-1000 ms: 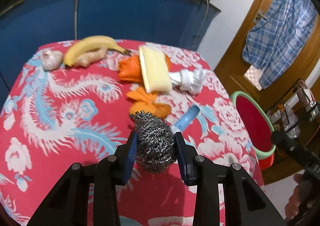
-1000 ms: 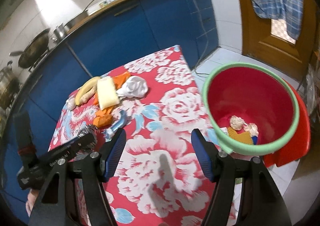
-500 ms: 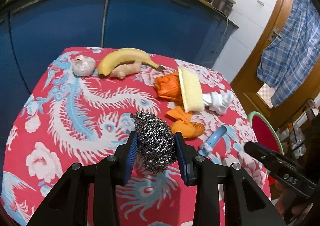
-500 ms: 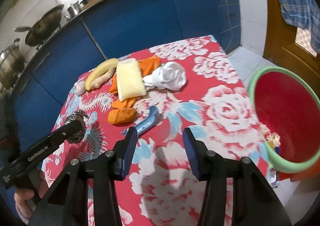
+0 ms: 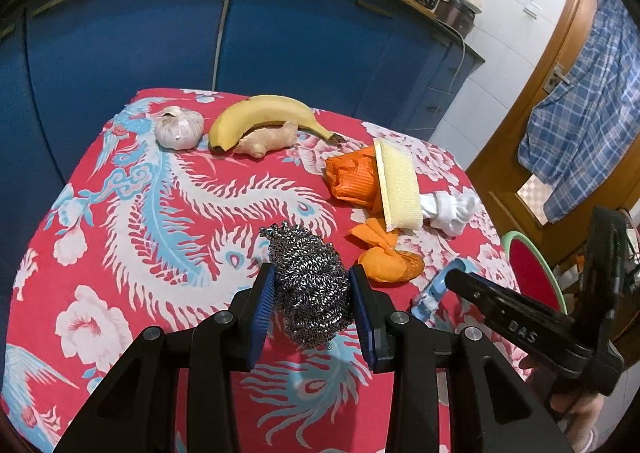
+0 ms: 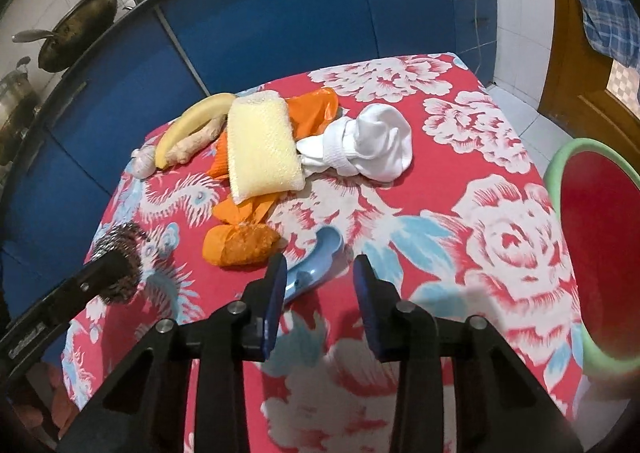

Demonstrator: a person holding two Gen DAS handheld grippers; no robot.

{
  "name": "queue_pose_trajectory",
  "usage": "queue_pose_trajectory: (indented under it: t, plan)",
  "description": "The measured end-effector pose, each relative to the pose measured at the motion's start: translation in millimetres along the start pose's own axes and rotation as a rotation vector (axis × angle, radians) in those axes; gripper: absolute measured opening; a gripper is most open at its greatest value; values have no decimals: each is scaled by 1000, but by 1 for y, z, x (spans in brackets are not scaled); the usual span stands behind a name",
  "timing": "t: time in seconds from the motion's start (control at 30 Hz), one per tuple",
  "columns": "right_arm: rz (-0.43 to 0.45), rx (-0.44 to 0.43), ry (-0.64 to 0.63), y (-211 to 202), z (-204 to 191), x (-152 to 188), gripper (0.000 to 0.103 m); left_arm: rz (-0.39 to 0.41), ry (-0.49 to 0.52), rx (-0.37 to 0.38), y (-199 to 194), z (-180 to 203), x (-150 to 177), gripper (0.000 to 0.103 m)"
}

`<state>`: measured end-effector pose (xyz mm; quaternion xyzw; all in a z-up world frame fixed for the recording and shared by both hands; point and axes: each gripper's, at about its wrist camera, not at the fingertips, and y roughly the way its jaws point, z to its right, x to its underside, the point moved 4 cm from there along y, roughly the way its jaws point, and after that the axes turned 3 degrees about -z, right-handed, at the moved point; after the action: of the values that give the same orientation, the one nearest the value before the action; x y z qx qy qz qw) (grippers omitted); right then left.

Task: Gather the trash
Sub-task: 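Grasp the steel wool scrubber with the left tool while the right tool grasps the blue plastic piece, then carry the steel wool and blue piece over the red bucket with both tools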

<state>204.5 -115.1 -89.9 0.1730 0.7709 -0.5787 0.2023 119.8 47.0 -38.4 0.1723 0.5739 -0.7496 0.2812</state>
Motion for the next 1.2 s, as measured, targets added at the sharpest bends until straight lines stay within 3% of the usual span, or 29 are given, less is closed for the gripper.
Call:
queue_pose_trajectory:
  t: [0.23,0.67,1.2]
  plan:
    - [16,11,-14,6,-2,-1,9,4,9,2,-2,1,0,38]
    - [120,-14,23,-42,8,5,4,24,60,39,-25,25,2,38]
    - [247,25,76,-132,50,-1,4,24,202,179,-47,108,-12,38]
